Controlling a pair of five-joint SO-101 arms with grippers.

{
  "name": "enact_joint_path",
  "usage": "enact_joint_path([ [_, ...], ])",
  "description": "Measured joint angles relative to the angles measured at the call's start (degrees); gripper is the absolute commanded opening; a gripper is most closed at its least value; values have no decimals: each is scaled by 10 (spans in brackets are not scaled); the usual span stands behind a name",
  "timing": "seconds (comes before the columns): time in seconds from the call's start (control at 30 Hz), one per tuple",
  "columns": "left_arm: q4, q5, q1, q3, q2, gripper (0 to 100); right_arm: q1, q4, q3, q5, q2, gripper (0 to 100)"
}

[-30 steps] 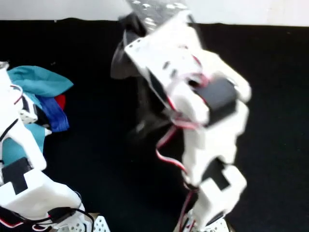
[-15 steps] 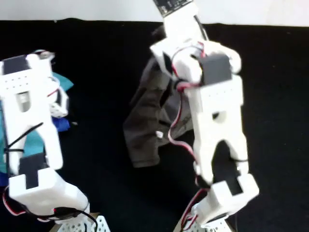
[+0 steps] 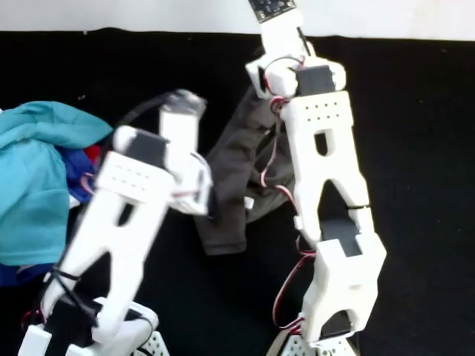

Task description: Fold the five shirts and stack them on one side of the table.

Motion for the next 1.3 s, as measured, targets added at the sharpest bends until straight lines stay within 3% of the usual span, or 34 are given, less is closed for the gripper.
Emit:
enact_joint_path([
  [0.17, -107, 109, 56, 57, 0, 259, 20, 0, 0, 0, 0, 5],
  [0.33, -206, 120, 113, 127, -1, 259, 34, 0, 0, 0, 0, 5],
  [0.53, -290, 120, 116, 155, 74, 260, 34, 0, 0, 0, 0, 5],
  [0.93, -215, 120, 117, 5, 272, 255, 34, 0, -18, 0, 0, 5],
  [1.0, -215, 120, 118, -9, 290, 216, 34, 1, -18, 0, 0, 5],
  [1.13, -207, 120, 120, -30, 305, 9, 35, 1, -18, 0, 0, 5],
  [1.3, -154, 120, 120, -66, 305, 8, 36, 1, -18, 0, 0, 5],
])
